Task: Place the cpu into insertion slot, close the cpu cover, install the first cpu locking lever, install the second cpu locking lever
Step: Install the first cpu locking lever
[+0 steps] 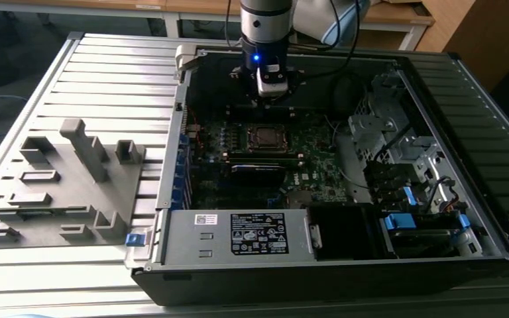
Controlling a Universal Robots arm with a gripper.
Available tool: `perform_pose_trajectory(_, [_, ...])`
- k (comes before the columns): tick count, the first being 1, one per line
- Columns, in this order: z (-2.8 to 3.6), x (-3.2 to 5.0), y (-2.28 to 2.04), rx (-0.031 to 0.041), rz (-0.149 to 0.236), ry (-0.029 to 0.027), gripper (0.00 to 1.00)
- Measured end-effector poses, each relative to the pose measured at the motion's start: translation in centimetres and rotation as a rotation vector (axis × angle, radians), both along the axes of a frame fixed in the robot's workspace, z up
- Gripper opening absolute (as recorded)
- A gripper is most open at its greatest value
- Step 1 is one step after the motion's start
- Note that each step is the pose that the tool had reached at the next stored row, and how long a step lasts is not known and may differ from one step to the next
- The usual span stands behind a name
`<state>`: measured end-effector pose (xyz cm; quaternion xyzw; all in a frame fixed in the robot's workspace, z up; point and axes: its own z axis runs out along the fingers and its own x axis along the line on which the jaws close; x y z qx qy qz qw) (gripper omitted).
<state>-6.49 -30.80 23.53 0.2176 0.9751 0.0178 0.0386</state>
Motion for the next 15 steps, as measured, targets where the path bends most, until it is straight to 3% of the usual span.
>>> perform_pose_trajectory(4, [-0.01, 0.02, 0.0, -0.0001, 0.004, 0.0001, 0.11])
perform_pose_trajectory(12, [-0.16, 0.23, 0.01, 0.0, 0.096, 0.0002, 0.11])
perform_pose_trajectory(15, [-0.18, 0.89, 0.0, 0.0003, 0.103, 0.005, 0.11])
